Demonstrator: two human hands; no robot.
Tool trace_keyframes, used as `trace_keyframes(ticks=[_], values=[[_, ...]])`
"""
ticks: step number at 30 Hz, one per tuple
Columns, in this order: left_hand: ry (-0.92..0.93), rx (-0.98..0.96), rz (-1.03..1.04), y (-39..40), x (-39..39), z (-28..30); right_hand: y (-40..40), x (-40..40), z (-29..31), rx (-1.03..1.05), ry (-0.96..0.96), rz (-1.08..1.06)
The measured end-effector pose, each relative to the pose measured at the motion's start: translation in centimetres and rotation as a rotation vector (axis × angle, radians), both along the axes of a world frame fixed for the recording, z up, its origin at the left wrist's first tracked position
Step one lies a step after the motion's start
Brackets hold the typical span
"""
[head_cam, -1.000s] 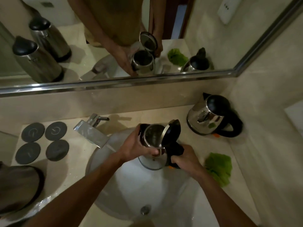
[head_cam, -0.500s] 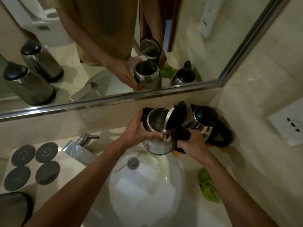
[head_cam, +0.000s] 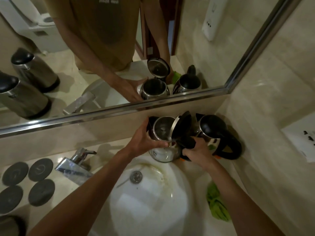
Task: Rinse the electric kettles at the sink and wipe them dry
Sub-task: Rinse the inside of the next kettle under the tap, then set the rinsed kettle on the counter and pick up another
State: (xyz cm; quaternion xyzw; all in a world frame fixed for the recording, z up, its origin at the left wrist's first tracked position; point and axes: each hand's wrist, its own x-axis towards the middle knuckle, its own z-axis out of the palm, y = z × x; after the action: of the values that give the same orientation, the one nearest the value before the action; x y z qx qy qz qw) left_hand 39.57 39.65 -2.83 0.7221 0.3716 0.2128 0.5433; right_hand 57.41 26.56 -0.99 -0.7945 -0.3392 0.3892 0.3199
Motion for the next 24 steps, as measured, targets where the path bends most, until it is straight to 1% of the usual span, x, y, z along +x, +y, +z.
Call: trace_keyframes(ticks=[3,6,7,9,11,14,15,17,20,22,24], values=[[0.035,0.002,-0.003,0.1,0.4,0.2,0.6,0.4,0.3,-0.022,-0.011,0.006],[0.08,0.044,-0.024,0.1,0.4,0.9,0.5,0.4,0.5,-0.035,-0.06,0.002],[0.093,0.058,-0.023,0.0,0.4,1.1,0.4,0.4,0.5,-0.041,-0.093,0.011],[0.125,0.092,0.011,-0.3,0.3,1.4,0.1,0.1,0.9,-0.031,-0.225,0.068],[0.168,0.123,0.056,-0.9,0.1,1.4,-0.4,-0.8,1.5,0.074,-0.386,0.101],[0.27,0.139,0.133,-2.4,-0.3,1.2,-1.0,-2.9,2.4,0.401,-0.619,0.081],[0.295,0.148,0.144,-2.8,-0.5,1.1,-1.0,-3.4,2.5,0.456,-0.674,0.098],[0.321,0.185,0.125,-3.5,-1.1,0.9,-0.9,-3.8,2.5,0.43,-0.706,0.128],[0.339,0.219,0.089,-3.9,-2.2,0.8,-0.2,-3.2,2.6,0.326,-0.688,0.161],[0.366,0.216,0.068,-4.1,-3.1,1.1,0.7,-3.3,3.2,0.244,-0.718,0.269],[0.394,0.21,0.042,-4.2,-3.6,1.3,1.8,-3.9,3.8,0.13,-0.807,0.429]])
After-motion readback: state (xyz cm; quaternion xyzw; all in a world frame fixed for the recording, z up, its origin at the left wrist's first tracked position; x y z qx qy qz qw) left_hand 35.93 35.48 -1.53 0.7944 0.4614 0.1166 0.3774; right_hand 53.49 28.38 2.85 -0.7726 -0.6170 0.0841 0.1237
